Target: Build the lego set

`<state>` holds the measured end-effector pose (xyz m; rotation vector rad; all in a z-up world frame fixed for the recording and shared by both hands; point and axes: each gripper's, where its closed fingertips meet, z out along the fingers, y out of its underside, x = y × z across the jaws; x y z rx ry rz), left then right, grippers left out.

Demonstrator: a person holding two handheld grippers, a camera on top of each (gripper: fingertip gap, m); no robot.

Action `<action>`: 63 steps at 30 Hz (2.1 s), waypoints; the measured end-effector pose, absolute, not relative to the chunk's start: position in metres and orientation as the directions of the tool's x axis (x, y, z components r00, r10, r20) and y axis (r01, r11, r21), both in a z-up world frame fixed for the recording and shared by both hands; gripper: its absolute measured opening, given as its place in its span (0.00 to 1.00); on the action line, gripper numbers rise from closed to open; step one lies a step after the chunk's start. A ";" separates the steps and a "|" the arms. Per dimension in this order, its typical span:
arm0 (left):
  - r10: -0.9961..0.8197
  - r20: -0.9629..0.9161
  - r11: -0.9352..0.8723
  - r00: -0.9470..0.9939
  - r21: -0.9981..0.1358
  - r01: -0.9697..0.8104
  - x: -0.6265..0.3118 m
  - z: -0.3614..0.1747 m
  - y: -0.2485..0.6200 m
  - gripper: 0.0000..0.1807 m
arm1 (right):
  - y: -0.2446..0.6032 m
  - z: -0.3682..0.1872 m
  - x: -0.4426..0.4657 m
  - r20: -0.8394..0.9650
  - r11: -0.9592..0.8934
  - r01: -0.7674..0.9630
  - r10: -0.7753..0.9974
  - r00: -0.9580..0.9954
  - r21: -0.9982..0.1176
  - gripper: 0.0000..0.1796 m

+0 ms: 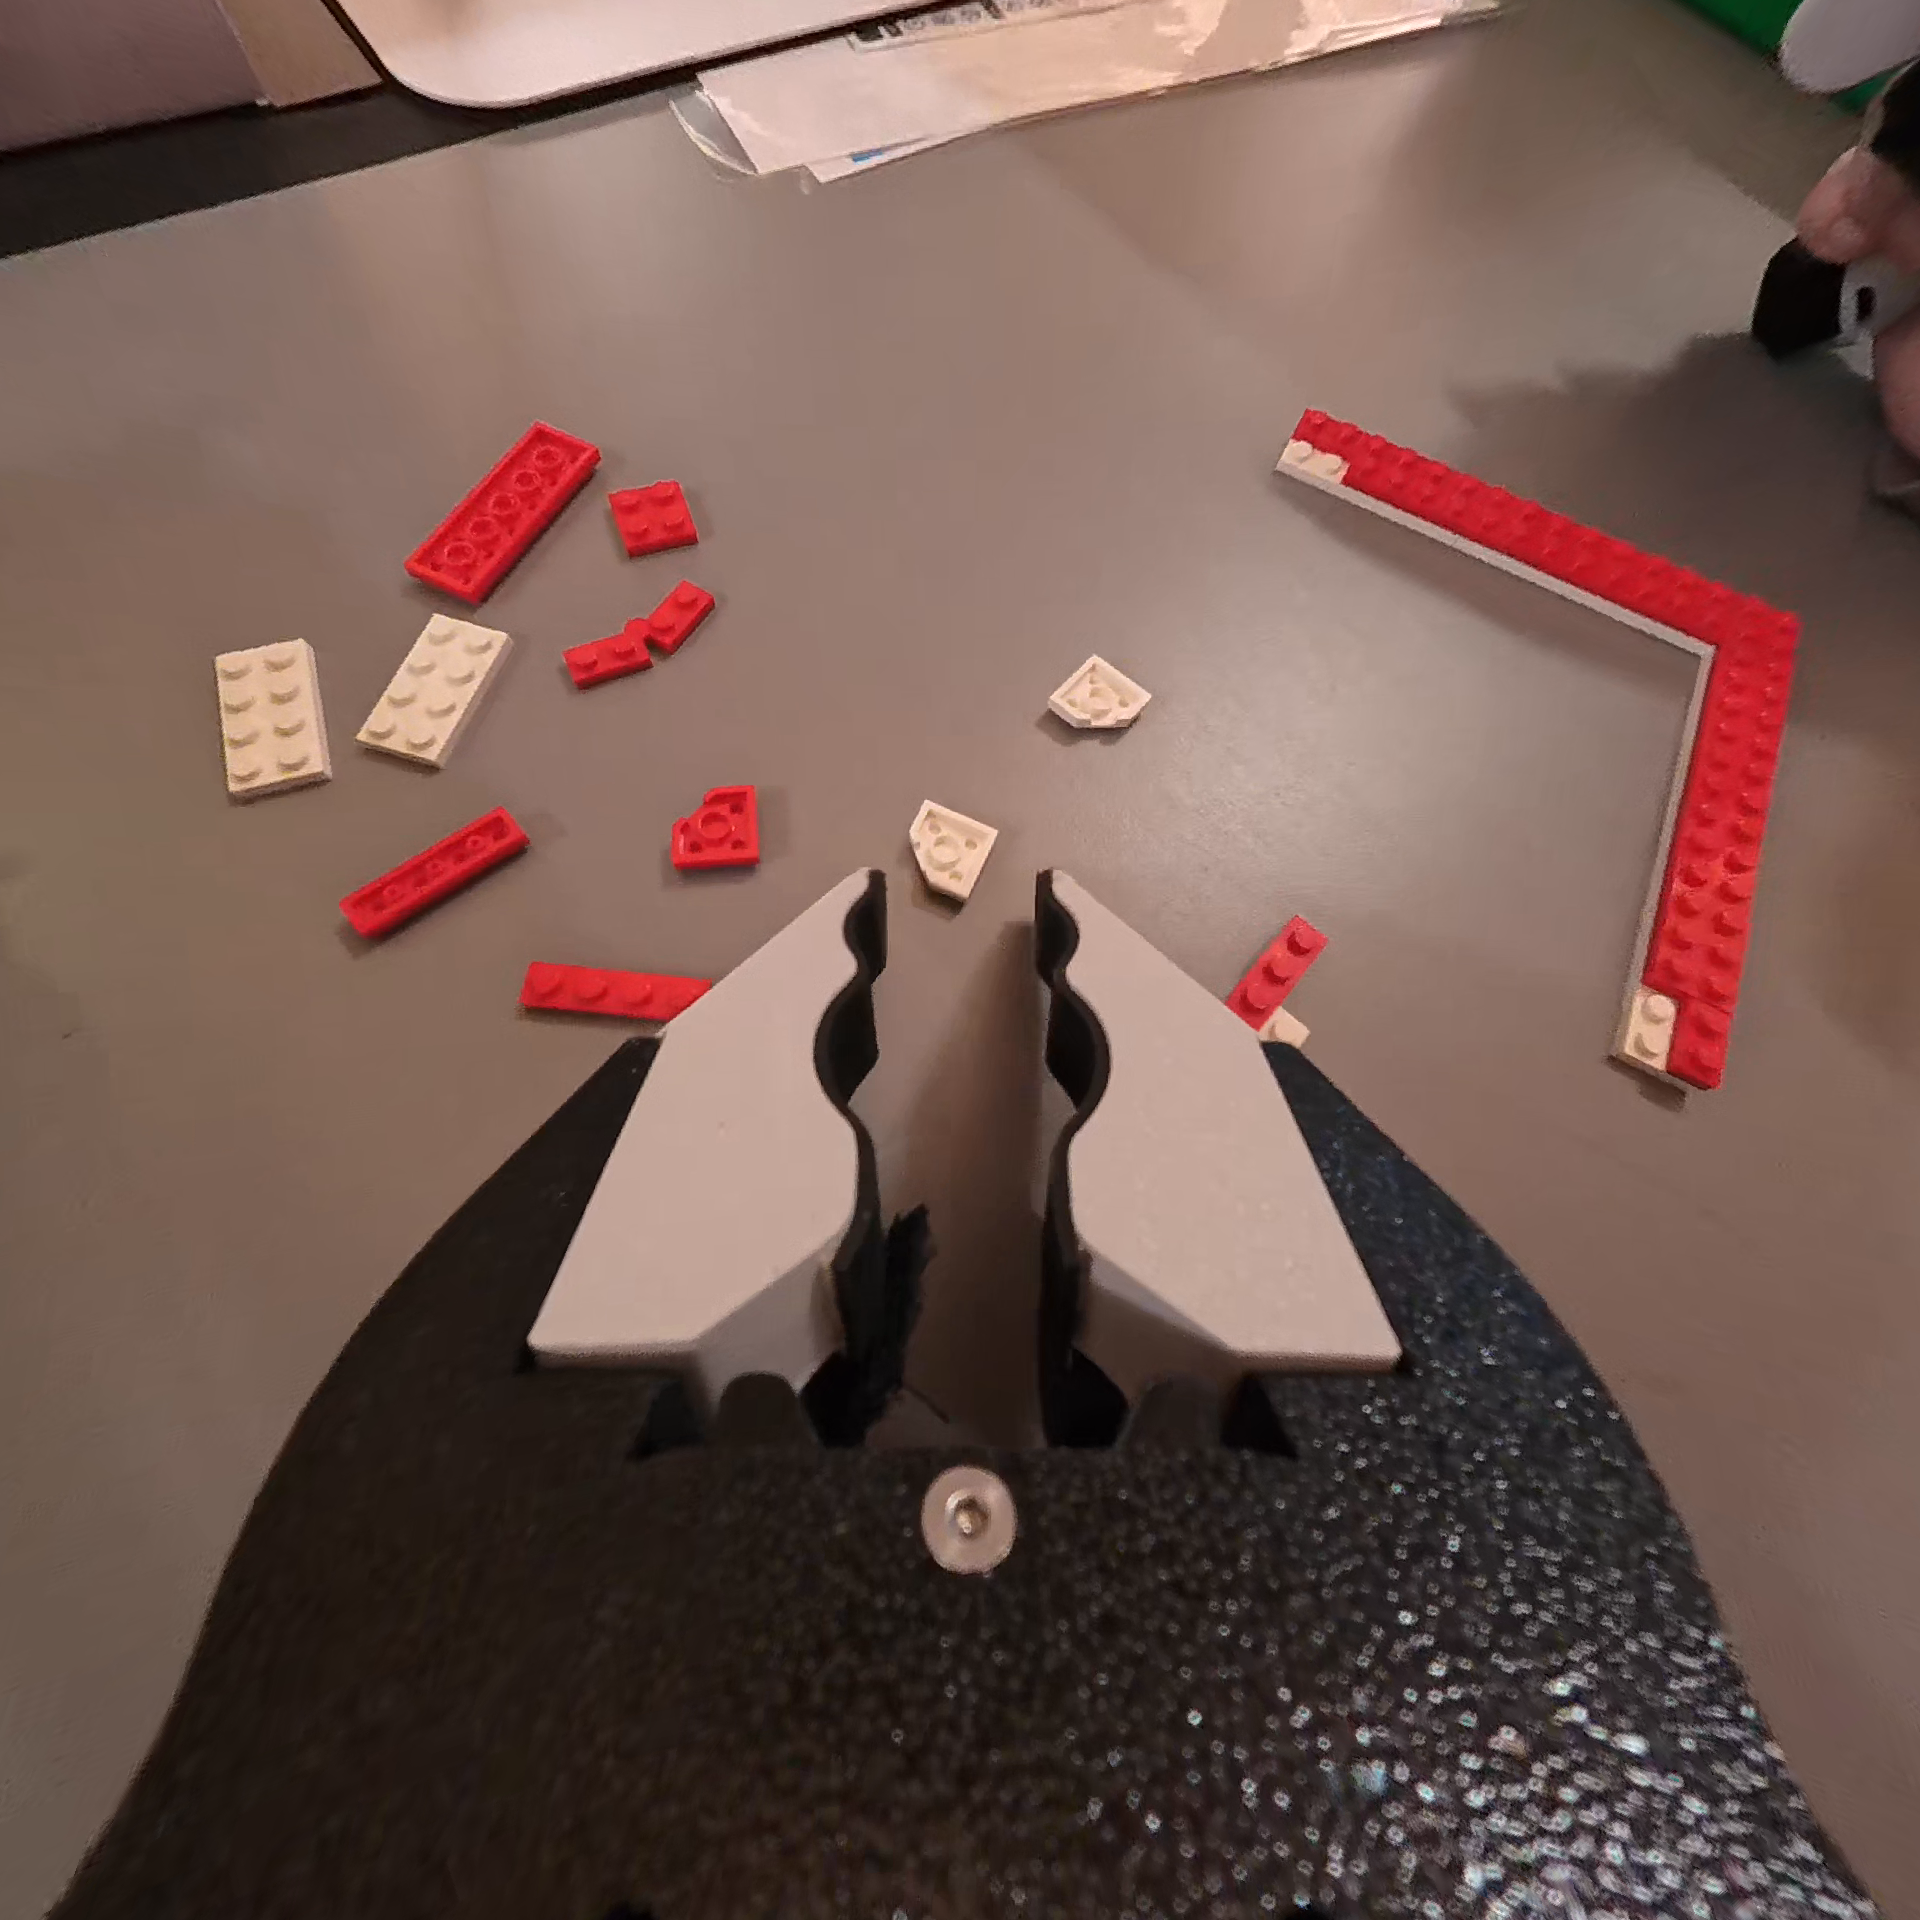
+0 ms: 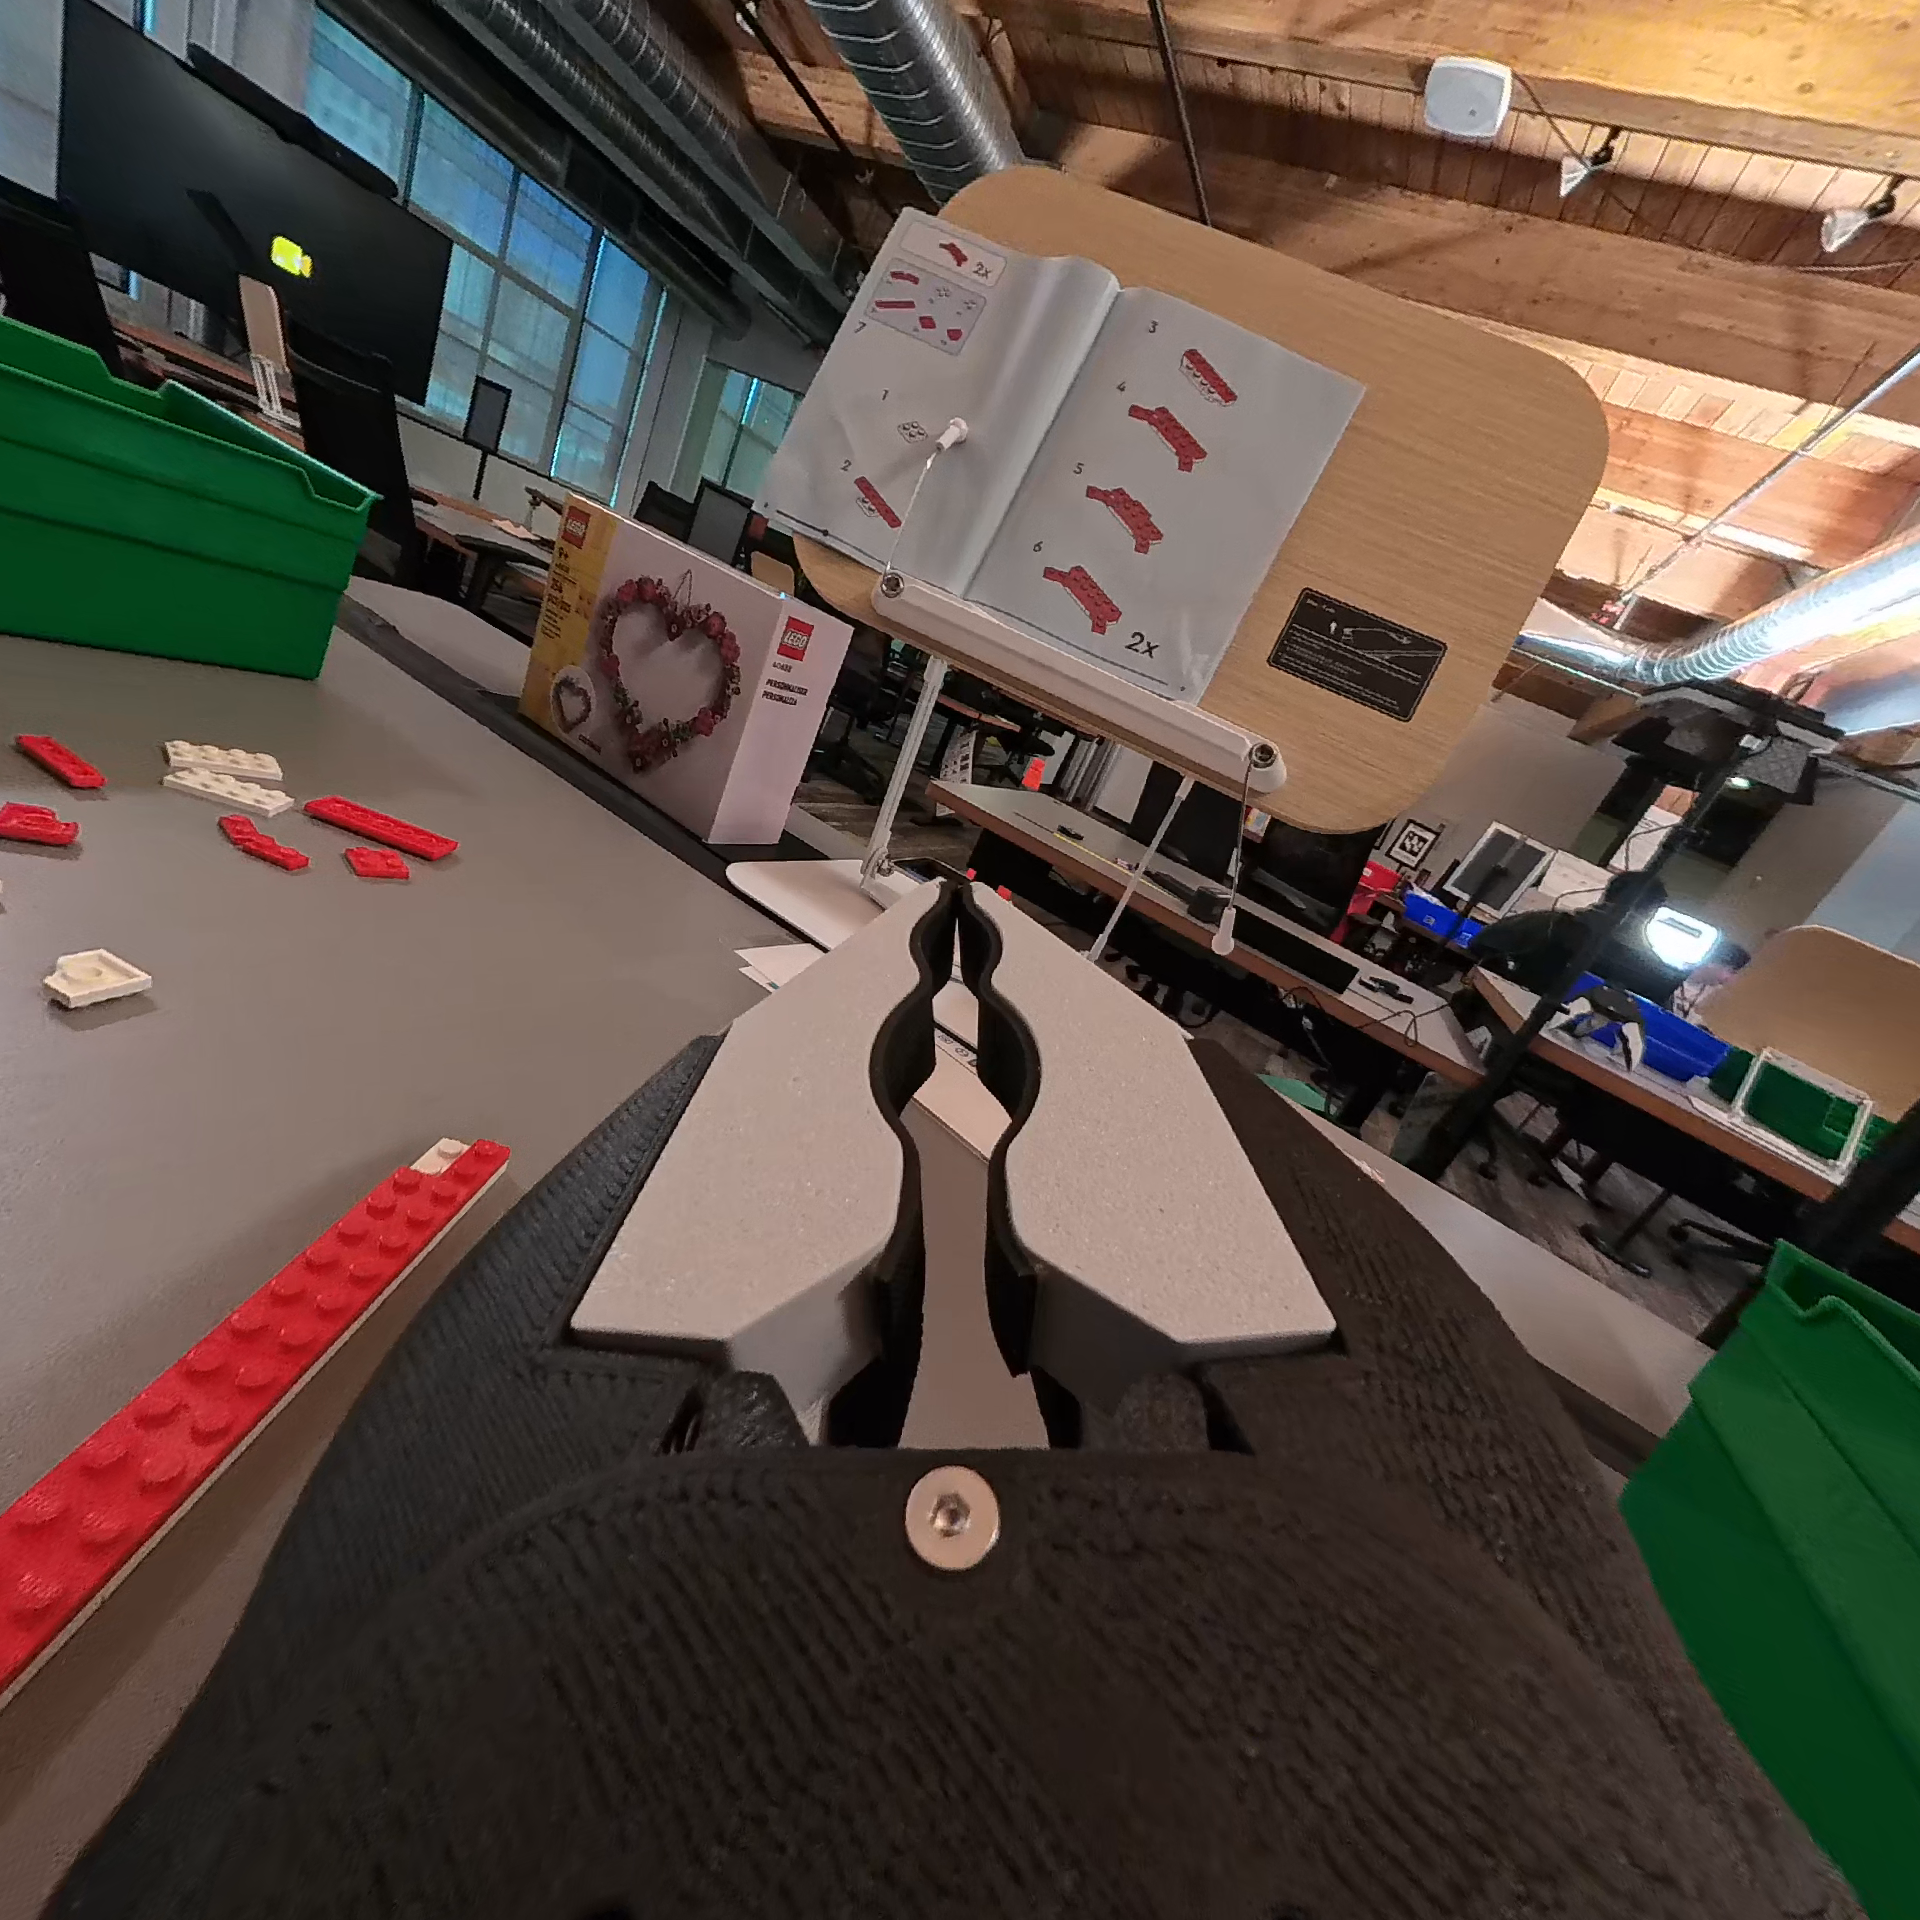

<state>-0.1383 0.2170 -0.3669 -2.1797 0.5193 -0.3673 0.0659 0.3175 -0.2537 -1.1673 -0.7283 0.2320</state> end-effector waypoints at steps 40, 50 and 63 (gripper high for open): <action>-0.444 -0.565 0.243 0.696 -0.823 -0.513 -0.090 -0.270 0.204 0.05 | 0.201 -0.265 -0.095 -0.584 -0.585 -0.004 0.809 -0.066 -0.811 0.01; -0.323 -0.392 0.139 0.862 -0.920 -0.367 -0.170 -0.251 0.212 0.08 | 0.224 -0.317 -0.107 0.166 0.083 0.435 0.974 0.155 -0.896 0.01; -0.230 -0.335 0.071 0.914 -0.942 -0.328 -0.197 -0.246 0.217 0.03 | 0.200 -0.369 -0.157 0.637 0.713 0.613 0.654 -0.408 -0.341 0.03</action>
